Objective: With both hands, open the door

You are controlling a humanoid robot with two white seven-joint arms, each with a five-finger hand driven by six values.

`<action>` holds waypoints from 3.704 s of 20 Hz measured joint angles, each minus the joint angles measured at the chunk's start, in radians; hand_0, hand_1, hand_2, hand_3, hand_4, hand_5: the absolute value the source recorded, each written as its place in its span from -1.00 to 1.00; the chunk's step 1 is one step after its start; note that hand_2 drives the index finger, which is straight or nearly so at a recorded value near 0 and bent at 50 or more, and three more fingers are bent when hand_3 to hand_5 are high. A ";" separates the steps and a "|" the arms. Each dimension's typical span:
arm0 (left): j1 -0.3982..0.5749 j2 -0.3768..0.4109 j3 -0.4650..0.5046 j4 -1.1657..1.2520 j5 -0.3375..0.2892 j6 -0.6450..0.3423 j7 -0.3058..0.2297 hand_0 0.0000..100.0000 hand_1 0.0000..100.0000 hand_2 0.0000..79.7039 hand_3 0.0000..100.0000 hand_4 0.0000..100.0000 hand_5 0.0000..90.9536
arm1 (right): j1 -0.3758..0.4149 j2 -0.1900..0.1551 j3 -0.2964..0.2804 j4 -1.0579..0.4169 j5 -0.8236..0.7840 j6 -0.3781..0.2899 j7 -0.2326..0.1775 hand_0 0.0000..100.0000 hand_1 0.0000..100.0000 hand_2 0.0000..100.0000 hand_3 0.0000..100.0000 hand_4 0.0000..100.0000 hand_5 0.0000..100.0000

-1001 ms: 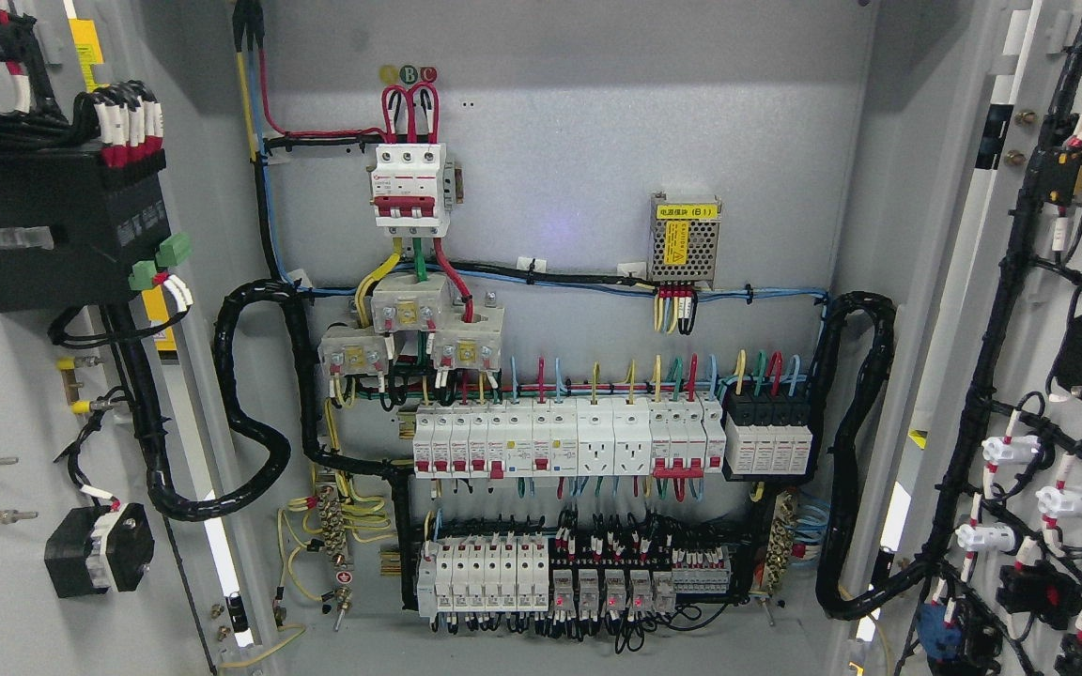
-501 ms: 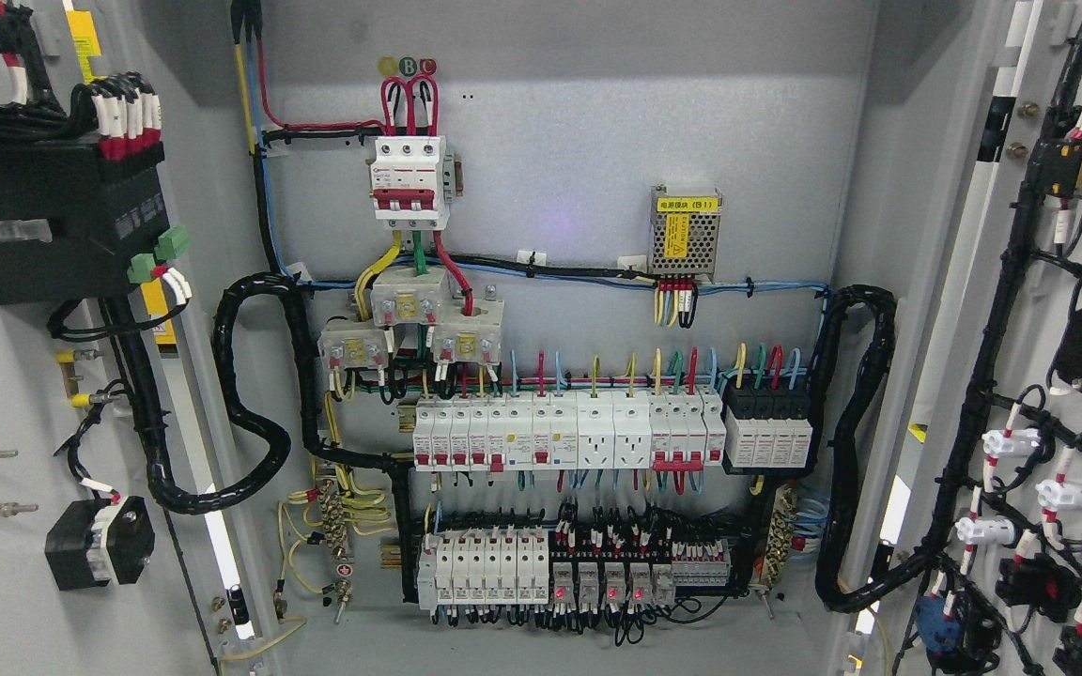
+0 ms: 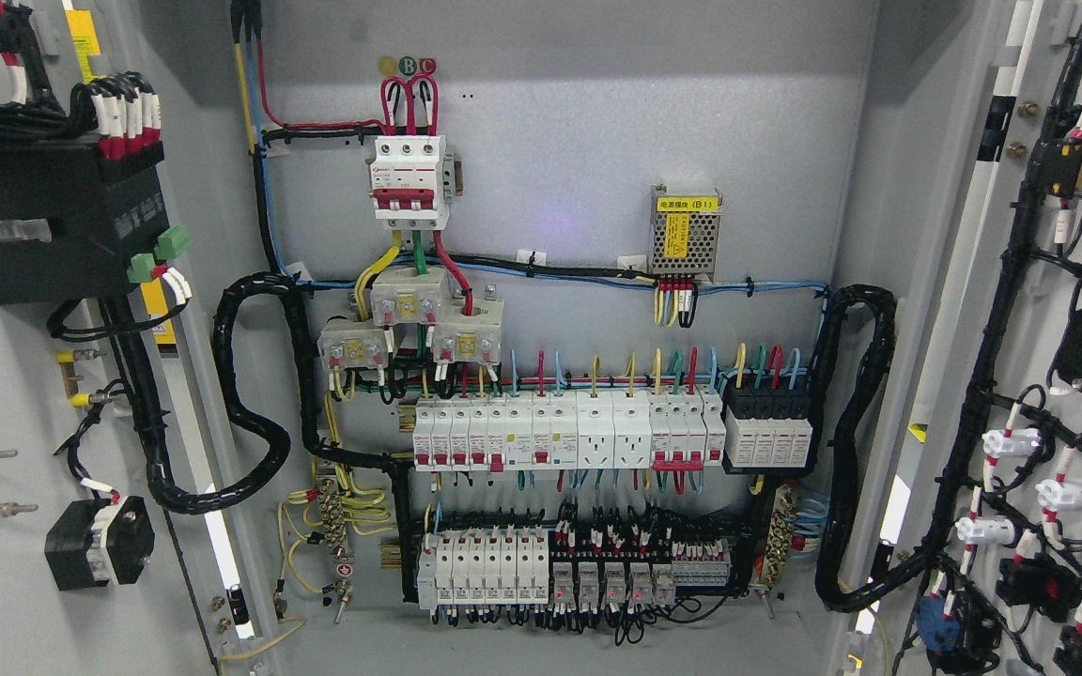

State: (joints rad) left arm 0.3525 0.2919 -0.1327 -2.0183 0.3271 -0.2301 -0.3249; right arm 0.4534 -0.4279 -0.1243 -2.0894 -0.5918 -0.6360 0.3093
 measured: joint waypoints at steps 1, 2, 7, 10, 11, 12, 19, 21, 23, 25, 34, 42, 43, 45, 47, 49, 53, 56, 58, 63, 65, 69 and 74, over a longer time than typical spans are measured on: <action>0.008 0.005 0.007 -0.004 0.012 -0.001 -0.001 -1.00 -1.00 -1.00 -1.00 -1.00 -1.00 | -0.008 -0.002 0.002 0.000 -0.001 0.005 0.000 -0.57 -0.84 -1.00 -1.00 -1.00 -1.00; 0.016 0.010 0.017 -0.007 0.021 -0.001 -0.003 -1.00 -1.00 -1.00 -1.00 -1.00 -1.00 | -0.015 -0.003 0.004 0.000 -0.002 0.011 0.000 -0.57 -0.84 -1.00 -1.00 -1.00 -1.00; 0.044 0.028 0.059 -0.018 0.053 -0.009 -0.007 -1.00 -1.00 -1.00 -1.00 -1.00 -1.00 | -0.044 -0.008 0.012 0.000 -0.011 0.028 0.000 -0.57 -0.84 -1.00 -1.00 -1.00 -1.00; 0.057 0.036 0.083 -0.022 0.082 -0.020 -0.028 -1.00 -1.00 -1.00 -1.00 -1.00 -1.00 | -0.056 -0.010 0.013 0.001 -0.032 0.042 0.000 -0.57 -0.84 -1.00 -1.00 -1.00 -1.00; 0.064 0.038 0.094 -0.023 0.093 -0.023 -0.035 -1.00 -1.00 -1.00 -1.00 -1.00 -1.00 | -0.060 -0.011 0.013 0.001 -0.037 0.046 0.000 -0.57 -0.84 -1.00 -1.00 -1.00 -1.00; 0.071 0.040 0.105 -0.024 0.102 -0.026 -0.044 -1.00 -1.00 -1.00 -1.00 -1.00 -1.00 | -0.064 -0.011 0.013 0.001 -0.042 0.049 0.000 -0.57 -0.84 -1.00 -1.00 -1.00 -1.00; 0.129 0.046 0.183 -0.029 0.155 -0.079 -0.067 -1.00 -1.00 -1.00 -1.00 -1.00 -1.00 | -0.077 -0.009 -0.003 0.004 -0.059 0.054 0.000 -0.57 -0.84 -1.00 -1.00 -1.00 -1.00; 0.140 0.047 0.207 -0.031 0.181 -0.082 -0.068 -1.00 -1.00 -1.00 -1.00 -1.00 -1.00 | -0.078 -0.007 -0.011 0.005 -0.061 0.054 -0.002 -0.57 -0.84 -1.00 -1.00 -1.00 -1.00; 0.147 0.048 0.229 -0.031 0.204 -0.084 -0.071 -1.00 -1.00 -1.00 -1.00 -1.00 -1.00 | -0.078 -0.004 -0.020 0.006 -0.064 0.053 -0.003 -0.57 -0.84 -1.00 -1.00 -1.00 -1.00; 0.151 0.049 0.251 -0.029 0.222 -0.086 -0.071 -1.00 -1.00 -1.00 -1.00 -1.00 -1.00 | -0.078 0.000 -0.028 0.008 -0.068 0.052 -0.003 -0.57 -0.84 -1.00 -1.00 -1.00 -1.00; 0.155 0.061 0.341 -0.003 0.307 -0.087 -0.072 -1.00 -1.00 -1.00 -1.00 -1.00 -1.00 | -0.064 0.034 -0.064 0.015 -0.075 0.048 0.001 -0.57 -0.84 -1.00 -1.00 -1.00 -1.00; 0.153 0.073 0.393 0.053 0.348 -0.090 -0.110 -1.00 -1.00 -1.00 -1.00 -1.00 -1.00 | -0.053 0.073 -0.113 0.025 -0.075 0.048 0.002 -0.57 -0.84 -1.00 -1.00 -1.00 -1.00; 0.150 0.075 0.398 0.062 0.352 -0.088 -0.124 -1.00 -1.00 -1.00 -1.00 -1.00 -1.00 | -0.053 0.078 -0.121 0.026 -0.075 0.048 0.002 -0.57 -0.84 -1.00 -1.00 -1.00 -1.00; 0.139 0.080 0.405 0.080 0.357 -0.081 -0.145 -1.00 -1.00 -1.00 -1.00 -1.00 -1.00 | -0.052 0.087 -0.136 0.028 -0.075 0.048 0.002 -0.57 -0.84 -1.00 -1.00 -1.00 -1.00; 0.129 0.086 0.412 0.097 0.362 -0.078 -0.159 -1.00 -1.00 -1.00 -1.00 -1.00 -1.00 | -0.051 0.095 -0.152 0.030 -0.075 0.048 0.002 -0.57 -0.84 -1.00 -1.00 -1.00 -1.00; 0.121 0.090 0.419 0.115 0.365 -0.077 -0.169 -1.00 -1.00 -1.00 -1.00 -1.00 -1.00 | -0.050 0.103 -0.167 0.031 -0.076 0.048 0.002 -0.57 -0.84 -1.00 -1.00 -1.00 -1.00; 0.113 0.098 0.440 0.142 0.389 -0.075 -0.186 -1.00 -1.00 -1.00 -1.00 -1.00 -1.00 | -0.042 0.114 -0.193 0.032 -0.076 0.044 0.002 -0.57 -0.84 -1.00 -1.00 -1.00 -1.00; 0.112 0.102 0.461 0.157 0.412 -0.073 -0.190 -1.00 -1.00 -1.00 -1.00 -1.00 -1.00 | -0.035 0.121 -0.211 0.033 -0.076 0.043 0.002 -0.57 -0.84 -1.00 -1.00 -1.00 -1.00; 0.112 0.104 0.477 0.165 0.426 -0.069 -0.192 -1.00 -1.00 -1.00 -1.00 -1.00 -1.00 | -0.030 0.125 -0.221 0.033 -0.077 0.043 0.003 -0.57 -0.84 -1.00 -1.00 -1.00 -1.00; 0.111 0.107 0.514 0.192 0.456 -0.049 -0.197 -1.00 -1.00 -1.00 -1.00 -1.00 -1.00 | -0.023 0.132 -0.241 0.033 -0.079 0.043 0.004 -0.57 -0.84 -1.00 -1.00 -1.00 -1.00; 0.106 0.109 0.524 0.205 0.463 -0.045 -0.198 -1.00 -1.00 -1.00 -1.00 -1.00 -1.00 | -0.021 0.134 -0.247 0.034 -0.080 0.043 0.004 -0.57 -0.84 -1.00 -1.00 -1.00 -1.00; 0.089 0.118 0.542 0.234 0.474 -0.042 -0.198 -1.00 -1.00 -1.00 -1.00 -1.00 -1.00 | -0.019 0.137 -0.257 0.035 -0.082 0.043 0.004 -0.57 -0.84 -1.00 -1.00 -1.00 -1.00; 0.069 0.138 0.556 0.274 0.499 -0.040 -0.198 -1.00 -1.00 -1.00 -1.00 -1.00 -1.00 | -0.019 0.139 -0.268 0.036 -0.083 0.043 0.004 -0.57 -0.84 -1.00 -1.00 -1.00 -1.00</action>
State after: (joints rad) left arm 0.4217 0.4298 0.4236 -1.7446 0.8260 -0.2703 -0.5233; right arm 0.4349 -0.2886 -0.3925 -2.0531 -0.6744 -0.5934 0.3132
